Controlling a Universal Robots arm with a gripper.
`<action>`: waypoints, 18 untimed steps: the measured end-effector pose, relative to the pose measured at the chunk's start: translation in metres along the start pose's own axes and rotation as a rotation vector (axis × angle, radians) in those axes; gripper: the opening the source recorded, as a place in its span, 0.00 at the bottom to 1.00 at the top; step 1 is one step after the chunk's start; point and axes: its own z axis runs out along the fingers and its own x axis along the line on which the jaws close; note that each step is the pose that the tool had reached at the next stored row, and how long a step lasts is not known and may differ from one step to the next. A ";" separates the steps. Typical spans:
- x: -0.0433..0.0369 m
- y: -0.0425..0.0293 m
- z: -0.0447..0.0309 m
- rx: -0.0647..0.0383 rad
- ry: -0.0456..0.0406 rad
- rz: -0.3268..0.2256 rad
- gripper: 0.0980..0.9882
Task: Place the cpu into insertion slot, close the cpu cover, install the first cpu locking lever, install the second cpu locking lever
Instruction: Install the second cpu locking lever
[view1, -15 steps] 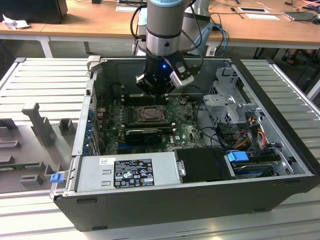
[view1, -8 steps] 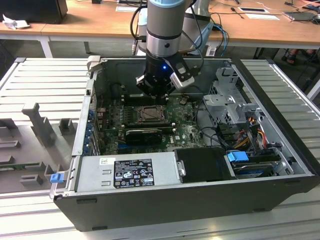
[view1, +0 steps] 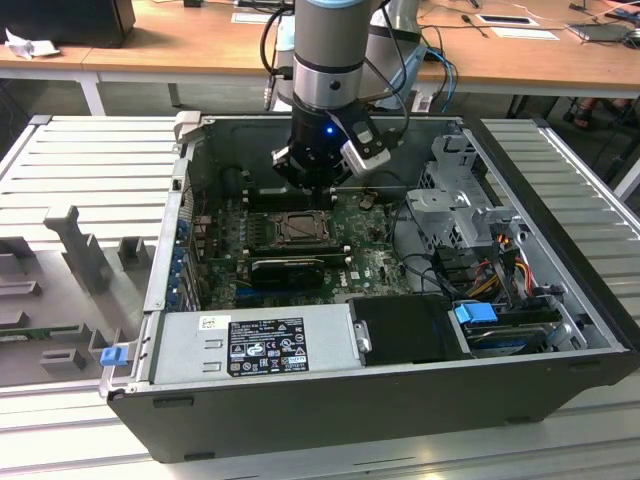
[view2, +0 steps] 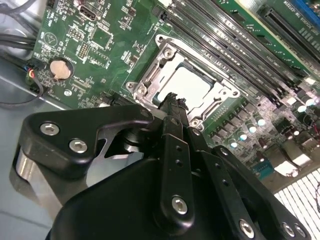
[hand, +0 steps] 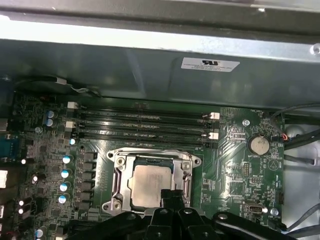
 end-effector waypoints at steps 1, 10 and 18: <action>0.0000 0.0001 -0.0014 0.000 0.0000 0.000 0.01; 0.0006 -0.0087 -0.0029 0.000 0.0000 0.000 0.01; 0.0015 -0.0206 -0.0035 0.000 0.0001 0.000 0.01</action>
